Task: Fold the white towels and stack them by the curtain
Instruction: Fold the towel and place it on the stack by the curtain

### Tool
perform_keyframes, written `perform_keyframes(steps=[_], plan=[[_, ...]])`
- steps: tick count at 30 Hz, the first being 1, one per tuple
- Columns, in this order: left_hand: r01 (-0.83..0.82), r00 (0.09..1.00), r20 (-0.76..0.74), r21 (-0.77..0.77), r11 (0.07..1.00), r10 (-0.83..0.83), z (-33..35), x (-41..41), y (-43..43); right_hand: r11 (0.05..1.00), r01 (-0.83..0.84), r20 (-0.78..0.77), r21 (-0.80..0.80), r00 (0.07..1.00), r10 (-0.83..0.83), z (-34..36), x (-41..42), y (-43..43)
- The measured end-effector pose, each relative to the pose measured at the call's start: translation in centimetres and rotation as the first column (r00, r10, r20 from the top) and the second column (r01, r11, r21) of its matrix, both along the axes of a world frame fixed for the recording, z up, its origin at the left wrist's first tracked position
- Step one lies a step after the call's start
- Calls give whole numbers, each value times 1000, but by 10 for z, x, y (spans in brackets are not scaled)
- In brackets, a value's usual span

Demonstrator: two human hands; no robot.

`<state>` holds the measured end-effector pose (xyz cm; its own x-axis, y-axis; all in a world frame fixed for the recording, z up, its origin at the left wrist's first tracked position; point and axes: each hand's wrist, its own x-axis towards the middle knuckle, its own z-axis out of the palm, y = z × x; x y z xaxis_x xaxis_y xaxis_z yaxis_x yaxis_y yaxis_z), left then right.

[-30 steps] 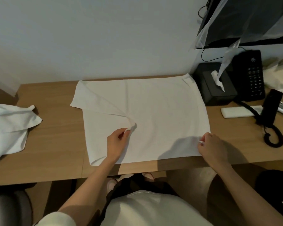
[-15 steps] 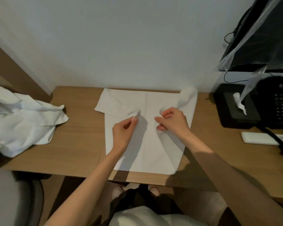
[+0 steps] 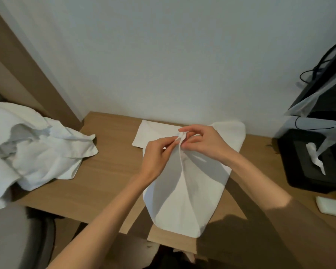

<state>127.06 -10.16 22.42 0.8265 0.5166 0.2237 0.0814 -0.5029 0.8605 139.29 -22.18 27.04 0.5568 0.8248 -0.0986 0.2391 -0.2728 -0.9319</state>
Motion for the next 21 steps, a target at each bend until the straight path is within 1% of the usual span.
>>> perform_keyframes(steps=[3, 6, 8, 10, 13, 15, 17, 21], plan=[[5, 1000, 25, 69, 998, -7, -2, 8, 13, 999, 35, 207, -4, 978, -33, -1, 7, 15], [-4, 997, 77, 157, 988, -8, -8, 16, 29, 999, 34, 304, 40, 952, -45, -8, 16, 29], [-43, 994, 104, 158, 986, 27, -14, 20, 39, 994, 35, 287, 105, 956, -64, -16, 20, 39], [-66, 992, 115, 162, 985, 48, -21, 23, 50, 973, 100, 264, 207, 952, -154, -25, 22, 48], [-70, 995, 84, 266, 961, 49, -36, 19, 67, 908, 211, 196, 362, 935, -295, -40, 25, 59], [-80, 996, 64, 320, 944, 62, -46, 13, 79, 855, 260, 169, 448, 915, -367, -48, 26, 65], [-79, 997, 25, 340, 937, 74, -54, 9, 92, 787, 318, 135, 529, 884, -448, -56, 24, 68], [-72, 987, -104, 383, 921, 121, -59, -9, 116, 646, 403, 69, 648, 814, -577, -59, 12, 66]])
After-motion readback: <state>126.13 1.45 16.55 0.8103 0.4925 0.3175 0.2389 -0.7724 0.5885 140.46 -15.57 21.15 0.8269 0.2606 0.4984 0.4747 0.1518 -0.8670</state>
